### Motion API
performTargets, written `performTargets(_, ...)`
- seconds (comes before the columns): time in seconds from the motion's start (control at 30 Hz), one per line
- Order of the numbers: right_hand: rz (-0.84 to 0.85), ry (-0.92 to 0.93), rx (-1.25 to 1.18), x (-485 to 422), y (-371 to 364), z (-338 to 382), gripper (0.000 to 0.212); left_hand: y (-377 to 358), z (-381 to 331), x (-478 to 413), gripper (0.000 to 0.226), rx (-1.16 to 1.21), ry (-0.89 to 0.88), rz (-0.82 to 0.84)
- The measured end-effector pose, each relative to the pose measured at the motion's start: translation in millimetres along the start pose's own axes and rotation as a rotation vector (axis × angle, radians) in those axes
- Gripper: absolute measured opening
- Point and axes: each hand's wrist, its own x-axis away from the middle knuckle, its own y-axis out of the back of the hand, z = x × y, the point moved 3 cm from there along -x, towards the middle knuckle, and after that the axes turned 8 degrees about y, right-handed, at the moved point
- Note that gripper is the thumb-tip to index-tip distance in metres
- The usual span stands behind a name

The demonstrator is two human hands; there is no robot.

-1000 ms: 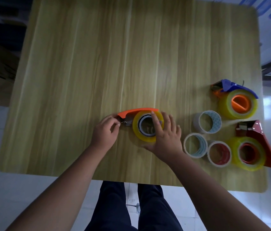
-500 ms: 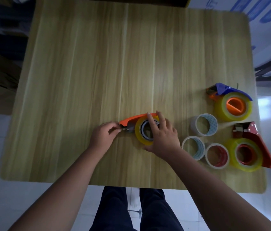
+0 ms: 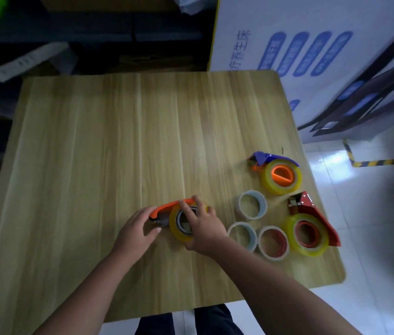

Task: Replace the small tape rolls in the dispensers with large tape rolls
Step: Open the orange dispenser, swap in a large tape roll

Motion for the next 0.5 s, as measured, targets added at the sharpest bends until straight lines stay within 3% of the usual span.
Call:
performTargets(0.13,-0.081,-0.022,-0.041,8,18,-15,0.126,-1,-19,-8,0.069,0.023,-0.035,-0.004)
performTargets(0.27,-0.224,-0.114,-0.091,8,59,-48,0.121,-7,-28,-16,0.081,0.046,0.039,0.0)
performTargets(0.5,-0.282,-0.316,-0.109,-13,101,-119,0.118,-37,2,-2,0.055,0.029,0.043,0.12)
